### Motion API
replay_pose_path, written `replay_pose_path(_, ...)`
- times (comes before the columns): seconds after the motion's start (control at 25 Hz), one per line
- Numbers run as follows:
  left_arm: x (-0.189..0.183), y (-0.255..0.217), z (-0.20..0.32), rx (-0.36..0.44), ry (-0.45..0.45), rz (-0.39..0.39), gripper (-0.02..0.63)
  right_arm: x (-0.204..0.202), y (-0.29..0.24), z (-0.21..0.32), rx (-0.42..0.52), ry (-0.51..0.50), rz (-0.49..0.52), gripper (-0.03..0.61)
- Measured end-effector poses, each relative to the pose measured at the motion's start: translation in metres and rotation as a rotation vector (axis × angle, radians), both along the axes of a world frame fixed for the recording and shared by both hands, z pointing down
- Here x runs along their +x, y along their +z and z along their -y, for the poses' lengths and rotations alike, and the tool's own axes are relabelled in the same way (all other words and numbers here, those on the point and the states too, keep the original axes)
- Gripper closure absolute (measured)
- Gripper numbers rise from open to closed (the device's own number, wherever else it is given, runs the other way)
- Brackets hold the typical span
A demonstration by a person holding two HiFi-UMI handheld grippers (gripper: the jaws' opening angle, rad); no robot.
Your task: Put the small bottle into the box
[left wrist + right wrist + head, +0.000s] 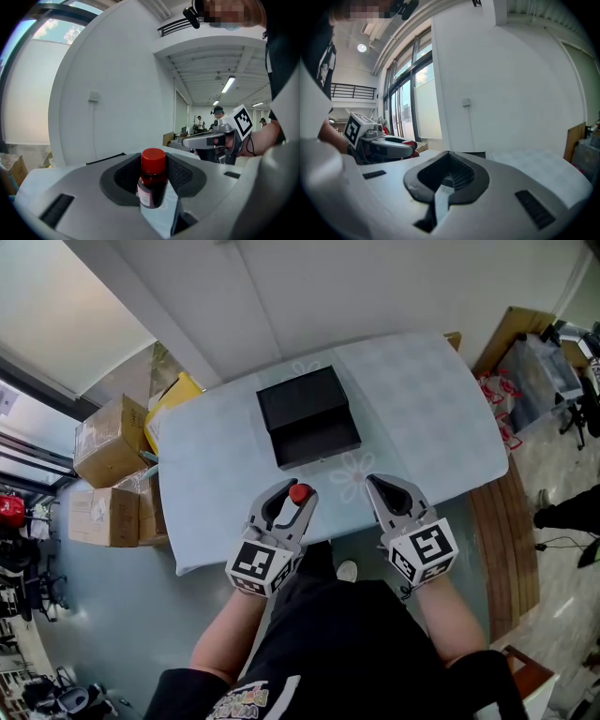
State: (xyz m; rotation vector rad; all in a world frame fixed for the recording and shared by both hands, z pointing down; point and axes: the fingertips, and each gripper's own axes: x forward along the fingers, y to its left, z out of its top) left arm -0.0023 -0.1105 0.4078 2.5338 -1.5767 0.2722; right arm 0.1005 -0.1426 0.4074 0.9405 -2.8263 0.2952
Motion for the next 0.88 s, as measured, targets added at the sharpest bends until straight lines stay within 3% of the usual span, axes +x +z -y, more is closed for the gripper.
replay_pose_path(0.88, -0.038, 0.078, 0.124, -0.102, 0.034, 0.03, 0.457, -0.046, 0.062, 0.108, -0.156, 0.036, -0.04, 0.569)
